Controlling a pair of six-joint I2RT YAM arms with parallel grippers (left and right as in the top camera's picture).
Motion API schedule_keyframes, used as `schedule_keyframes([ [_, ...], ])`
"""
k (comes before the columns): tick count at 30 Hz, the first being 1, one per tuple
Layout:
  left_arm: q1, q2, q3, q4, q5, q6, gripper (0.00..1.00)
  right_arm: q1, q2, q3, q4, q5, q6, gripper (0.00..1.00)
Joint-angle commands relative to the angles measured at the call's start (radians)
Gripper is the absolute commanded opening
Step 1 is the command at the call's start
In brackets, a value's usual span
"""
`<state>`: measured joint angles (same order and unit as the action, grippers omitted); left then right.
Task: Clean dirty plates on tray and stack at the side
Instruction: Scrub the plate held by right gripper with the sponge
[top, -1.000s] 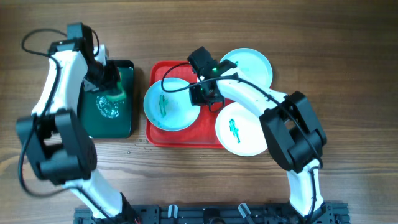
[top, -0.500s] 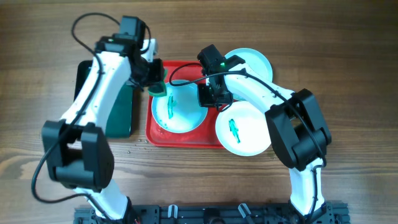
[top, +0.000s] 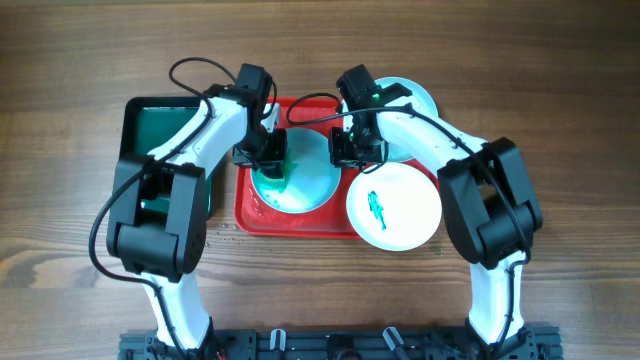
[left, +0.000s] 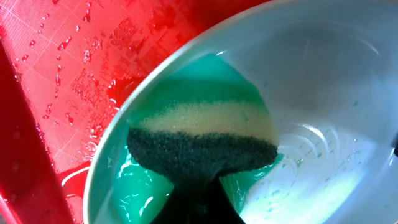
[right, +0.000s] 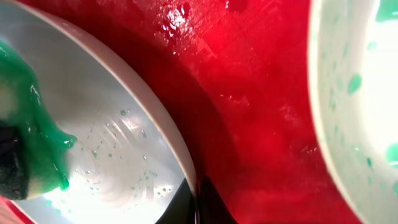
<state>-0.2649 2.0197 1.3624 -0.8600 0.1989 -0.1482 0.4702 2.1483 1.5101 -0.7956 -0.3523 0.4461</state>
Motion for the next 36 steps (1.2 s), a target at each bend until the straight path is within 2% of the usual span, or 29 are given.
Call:
schedule_keyframes([
  [1, -0.024, 0.042, -0.084, 0.012, 0.050, -0.043, 0.04, -0.004, 0.016, -0.064, 0.064, -0.063, 0.002, 0.04],
  [2, -0.024, 0.041, -0.084, 0.008, 0.097, -0.023, 0.04, -0.005, 0.016, -0.087, 0.091, -0.076, 0.002, 0.04],
  [5, -0.038, 0.039, -0.083, -0.021, 0.343, 0.163, 0.04, -0.006, 0.016, -0.113, 0.127, -0.088, 0.002, 0.04],
  [7, -0.046, 0.039, -0.083, -0.043, 0.397, 0.232, 0.04, -0.006, 0.016, -0.113, 0.134, -0.091, 0.002, 0.04],
  [9, -0.039, 0.039, -0.081, -0.027, 0.389, 0.239, 0.04, -0.006, 0.016, -0.113, 0.134, -0.091, 0.000, 0.04],
  [11, -0.017, 0.039, -0.069, 0.006, 0.355, 0.220, 0.04, -0.006, 0.016, -0.113, 0.134, -0.090, -0.001, 0.04],
  [14, 0.040, 0.039, -0.027, 0.103, 0.106, 0.004, 0.04, -0.006, 0.016, -0.113, 0.134, -0.090, -0.001, 0.04],
  [15, 0.050, 0.039, -0.013, 0.121, 0.053, -0.023, 0.04, -0.006, 0.016, -0.113, 0.134, -0.089, -0.001, 0.04],
  [19, 0.066, 0.037, 0.107, 0.117, -0.157, -0.026, 0.04, -0.006, 0.016, -0.113, 0.134, -0.086, 0.000, 0.04],
  [22, 0.059, 0.036, 0.146, 0.064, -0.204, -0.026, 0.04, -0.006, 0.016, -0.113, 0.134, -0.082, -0.002, 0.04],
  [25, 0.053, 0.036, 0.146, -0.070, -0.135, -0.018, 0.04, -0.006, 0.016, -0.114, 0.134, -0.074, 0.000, 0.04],
  [28, 0.039, 0.036, 0.146, -0.225, 0.083, 0.137, 0.04, -0.006, 0.016, -0.114, 0.134, -0.074, -0.001, 0.04],
  [30, 0.029, 0.036, 0.146, -0.276, 0.233, 0.251, 0.04, -0.006, 0.016, -0.113, 0.134, -0.075, -0.001, 0.04],
  [32, 0.014, 0.036, 0.146, -0.259, 0.254, 0.276, 0.04, -0.006, 0.016, -0.114, 0.133, -0.079, -0.001, 0.04],
  [36, -0.032, 0.056, 0.143, -0.097, 0.253, 0.246, 0.04, -0.006, 0.016, -0.113, 0.133, -0.079, -0.001, 0.04],
])
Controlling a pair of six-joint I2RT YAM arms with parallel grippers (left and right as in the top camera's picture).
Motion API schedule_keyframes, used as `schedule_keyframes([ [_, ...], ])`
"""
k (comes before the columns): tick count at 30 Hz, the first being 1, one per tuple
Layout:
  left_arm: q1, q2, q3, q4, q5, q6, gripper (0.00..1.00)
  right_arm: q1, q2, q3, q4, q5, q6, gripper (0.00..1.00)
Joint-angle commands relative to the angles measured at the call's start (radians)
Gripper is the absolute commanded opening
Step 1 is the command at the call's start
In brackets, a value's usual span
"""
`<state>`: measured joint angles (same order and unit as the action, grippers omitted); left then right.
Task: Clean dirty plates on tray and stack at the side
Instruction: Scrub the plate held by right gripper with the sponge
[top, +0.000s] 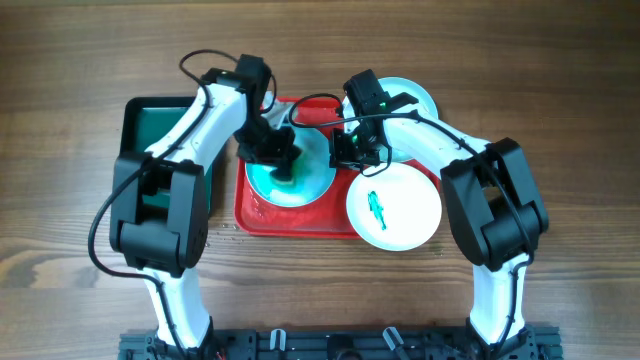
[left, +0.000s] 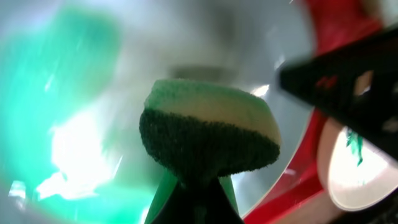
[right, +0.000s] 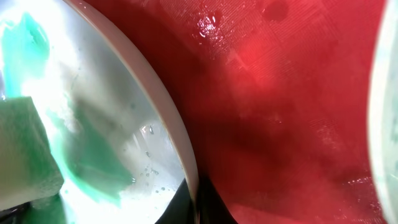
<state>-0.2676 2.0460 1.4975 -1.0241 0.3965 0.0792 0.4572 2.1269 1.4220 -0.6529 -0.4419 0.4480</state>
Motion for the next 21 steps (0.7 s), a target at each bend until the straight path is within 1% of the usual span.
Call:
schedule_keyframes([
  [1, -0.037, 0.037, 0.008, 0.094, 0.055, -0.002, 0.04, 0.007, 0.037, -0.026, -0.010, 0.011, -0.003, 0.04],
  [3, -0.050, 0.063, 0.008, 0.151, -0.002, -0.096, 0.04, 0.007, 0.037, -0.025, -0.010, 0.013, -0.004, 0.04],
  [5, -0.050, 0.081, 0.008, 0.192, -0.061, -0.161, 0.04, 0.007, 0.037, -0.026, -0.010, 0.015, -0.003, 0.04],
  [6, -0.050, 0.086, 0.008, 0.222, -0.138, -0.194, 0.04, 0.007, 0.037, -0.026, -0.009, 0.015, -0.003, 0.04],
  [8, -0.050, 0.086, 0.008, 0.243, -0.370, -0.307, 0.04, 0.007, 0.037, -0.026, -0.009, 0.015, -0.004, 0.04],
  [10, -0.048, 0.086, 0.008, 0.233, -0.600, -0.415, 0.04, 0.007, 0.037, -0.026, -0.008, 0.015, -0.005, 0.05],
  [11, -0.048, 0.086, 0.008, 0.205, -0.743, -0.469, 0.04, 0.007, 0.037, -0.026, -0.008, 0.016, -0.008, 0.04],
  [12, -0.048, 0.086, 0.008, 0.182, -0.779, -0.480, 0.04, 0.007, 0.037, -0.025, -0.008, 0.016, -0.008, 0.04],
  [13, -0.049, 0.086, 0.008, 0.148, -0.758, -0.480, 0.04, 0.007, 0.037, -0.026, -0.008, 0.016, -0.007, 0.04],
  [14, -0.051, 0.086, 0.008, 0.110, -0.708, -0.473, 0.04, 0.007, 0.037, -0.026, -0.008, 0.016, -0.007, 0.04],
  [15, -0.051, 0.086, 0.008, 0.068, -0.614, -0.435, 0.04, 0.007, 0.037, -0.025, -0.006, 0.016, -0.008, 0.04],
  [17, -0.051, 0.086, 0.008, -0.010, -0.406, -0.313, 0.04, 0.007, 0.037, -0.026, -0.006, 0.016, -0.008, 0.04],
  [19, -0.051, 0.086, 0.008, -0.078, -0.188, -0.152, 0.04, 0.007, 0.037, -0.026, -0.005, 0.016, -0.008, 0.04],
  [20, -0.051, 0.086, 0.008, -0.108, -0.068, -0.053, 0.04, 0.007, 0.037, -0.026, -0.004, 0.016, -0.008, 0.04],
  [21, -0.051, 0.086, 0.008, -0.113, -0.012, -0.012, 0.04, 0.007, 0.037, -0.025, -0.004, 0.016, -0.008, 0.04],
])
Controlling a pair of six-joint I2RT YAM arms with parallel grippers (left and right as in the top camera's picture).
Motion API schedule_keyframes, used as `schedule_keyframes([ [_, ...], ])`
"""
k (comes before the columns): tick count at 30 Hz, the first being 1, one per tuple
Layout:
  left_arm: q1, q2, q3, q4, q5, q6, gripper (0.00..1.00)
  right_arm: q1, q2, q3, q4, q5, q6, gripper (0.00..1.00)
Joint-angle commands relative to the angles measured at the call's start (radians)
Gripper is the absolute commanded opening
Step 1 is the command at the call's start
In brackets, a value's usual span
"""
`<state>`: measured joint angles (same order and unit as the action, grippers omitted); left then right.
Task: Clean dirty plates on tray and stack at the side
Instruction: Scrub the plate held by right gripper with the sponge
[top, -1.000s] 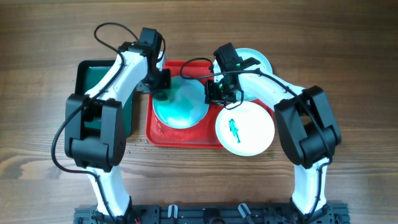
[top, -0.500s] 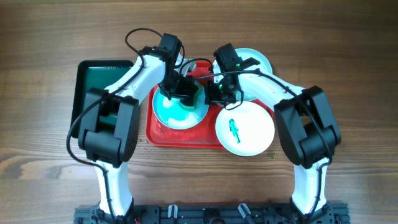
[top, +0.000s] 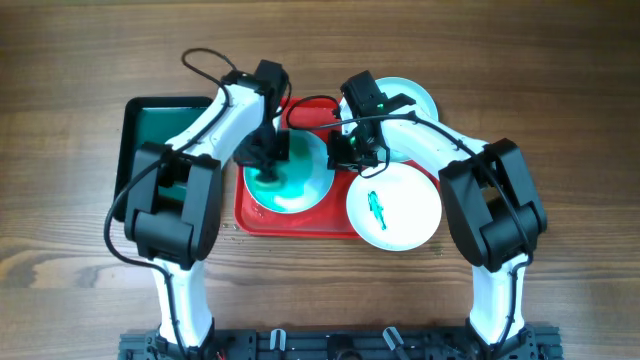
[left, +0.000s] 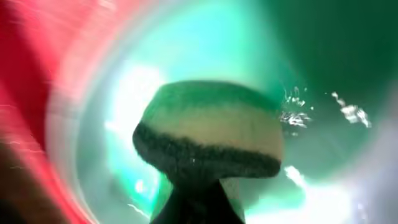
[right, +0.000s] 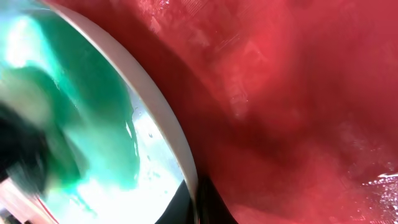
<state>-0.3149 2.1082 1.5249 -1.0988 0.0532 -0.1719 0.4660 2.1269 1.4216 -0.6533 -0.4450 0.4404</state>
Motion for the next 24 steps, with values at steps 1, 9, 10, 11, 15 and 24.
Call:
schedule_keyframes([
  [1, -0.004, 0.024, -0.019, -0.023, 0.365, 0.263, 0.04, -0.002, 0.037, -0.025, -0.004, 0.018, 0.000, 0.04],
  [9, -0.004, 0.024, -0.019, 0.320, 0.313, 0.249, 0.04, -0.002, 0.037, -0.025, -0.006, 0.019, 0.000, 0.04],
  [10, -0.004, 0.024, -0.019, 0.336, 0.235, 0.203, 0.04, -0.002, 0.037, -0.025, -0.006, 0.019, 0.000, 0.04],
  [11, -0.004, 0.024, -0.019, 0.341, 0.155, 0.156, 0.04, -0.002, 0.037, -0.025, -0.006, 0.019, 0.000, 0.04],
  [15, -0.004, 0.024, -0.019, 0.227, -0.450, -0.190, 0.04, -0.002, 0.037, -0.025, -0.006, 0.019, 0.000, 0.04],
  [24, 0.032, 0.021, 0.140, -0.110, -0.303, -0.118, 0.04, -0.002, 0.031, -0.025, -0.017, 0.023, 0.005, 0.04],
])
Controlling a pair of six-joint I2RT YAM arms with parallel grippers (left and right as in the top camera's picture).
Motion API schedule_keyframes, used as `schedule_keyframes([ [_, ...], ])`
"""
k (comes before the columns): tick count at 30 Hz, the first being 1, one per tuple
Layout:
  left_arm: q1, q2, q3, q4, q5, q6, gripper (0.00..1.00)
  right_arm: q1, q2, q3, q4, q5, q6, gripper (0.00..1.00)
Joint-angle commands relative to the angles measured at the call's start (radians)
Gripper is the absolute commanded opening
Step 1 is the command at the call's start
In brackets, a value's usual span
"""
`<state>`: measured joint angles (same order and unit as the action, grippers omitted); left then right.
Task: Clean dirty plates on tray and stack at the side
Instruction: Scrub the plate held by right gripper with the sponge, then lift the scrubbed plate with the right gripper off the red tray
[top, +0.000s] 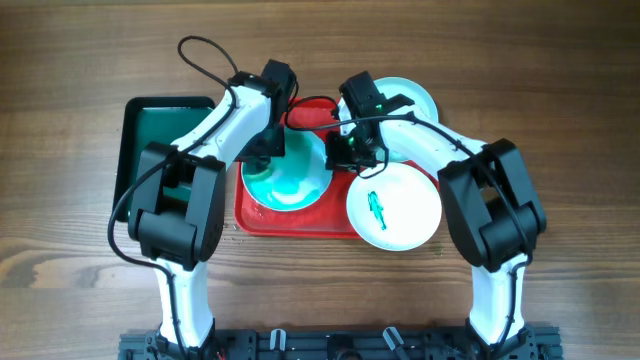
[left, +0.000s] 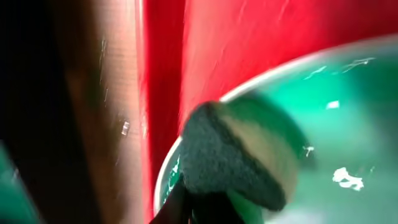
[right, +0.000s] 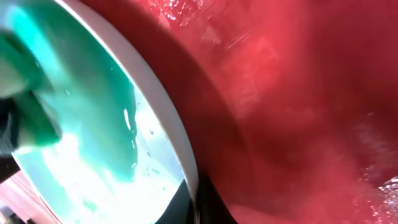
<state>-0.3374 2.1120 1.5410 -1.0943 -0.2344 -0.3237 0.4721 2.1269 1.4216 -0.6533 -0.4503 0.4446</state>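
A plate smeared with green soap (top: 295, 180) lies on the red tray (top: 262, 218). My left gripper (left: 199, 208) is shut on a sponge (left: 242, 155) with a dark scouring face. The sponge presses on the plate's left rim, close to the tray's edge. At the opposite side, my right gripper (right: 198, 200) is shut on the plate's rim (right: 166, 121), as the overhead view also shows (top: 342, 152). A second white plate with a green smear (top: 395, 205) rests on the table, overlapping the tray's right side.
A dark green basin (top: 150, 140) stands left of the tray. A pale plate (top: 418, 95) lies behind the right arm at the back. Water drops wet the table by the tray's front left corner. Both forearms cross over the tray.
The sponge has gone from the soapy inner part of the plate to its left rim beside the tray's edge, and the left wrist has turned. The right gripper still pinches the rim.
At first the sponge sat on the plate's left part with one patch of green soap. Then it was near the middle, close to the right gripper, then back on the left. Green film now covers much of the plate. The right gripper held the rim throughout.
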Motion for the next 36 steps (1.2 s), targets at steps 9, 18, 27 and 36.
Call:
schedule_keyframes([
  [9, 0.260, -0.042, 0.558, -0.341, 0.179, 0.058, 0.04, 0.001, -0.089, 0.023, -0.119, 0.185, 0.000, 0.04],
  [18, 0.323, -0.040, 0.557, -0.338, 0.178, 0.058, 0.04, 0.174, -0.352, 0.028, -0.125, 0.744, -0.015, 0.04],
  [27, 0.323, -0.040, 0.556, -0.328, 0.193, 0.054, 0.04, 0.470, -0.357, 0.027, -0.109, 1.443, -0.021, 0.04],
  [36, 0.323, -0.040, 0.556, -0.328, 0.193, 0.054, 0.04, 0.590, -0.357, 0.027, -0.064, 1.806, -0.110, 0.04],
])
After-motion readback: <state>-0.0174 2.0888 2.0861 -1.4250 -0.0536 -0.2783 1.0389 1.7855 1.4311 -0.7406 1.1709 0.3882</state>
